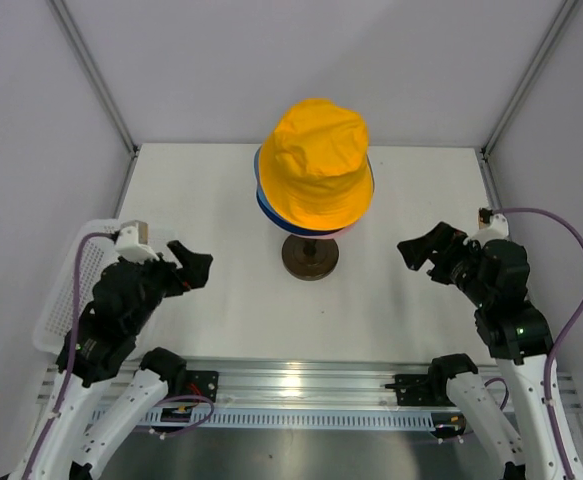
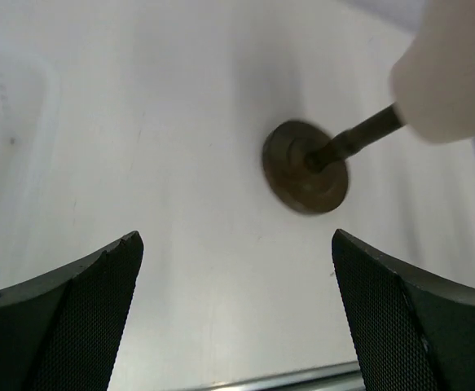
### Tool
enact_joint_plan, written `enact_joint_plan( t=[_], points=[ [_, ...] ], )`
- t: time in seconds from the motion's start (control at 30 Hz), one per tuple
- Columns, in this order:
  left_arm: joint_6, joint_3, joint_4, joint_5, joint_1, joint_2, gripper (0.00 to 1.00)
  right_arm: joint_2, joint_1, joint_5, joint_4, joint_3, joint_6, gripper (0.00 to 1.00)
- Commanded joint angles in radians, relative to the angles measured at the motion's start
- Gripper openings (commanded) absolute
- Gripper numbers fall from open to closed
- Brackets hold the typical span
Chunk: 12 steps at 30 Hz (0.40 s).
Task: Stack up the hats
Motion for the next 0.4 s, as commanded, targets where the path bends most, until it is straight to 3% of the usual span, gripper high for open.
enact_joint_plan(
  t=[0.0,0.23,0.37],
  points=[
    [0.042,-0.066,-0.085,-0.01,0.002,-0.034,1.0,-0.091,-0.002,0.02,0.024,-0.04,-0.021,0.99],
    [0.103,-0.086,-0.04,0.054,0.002,-0.057,0.99,-0.119,-0.003,0.08,0.019,-0.066,-0.026,0.99],
    [0.125,-0.091,-0.034,0.058,0.002,-0.074,0.99,-0.109,-0.003,0.026,0.045,-0.083,-0.038,0.99]
  ],
)
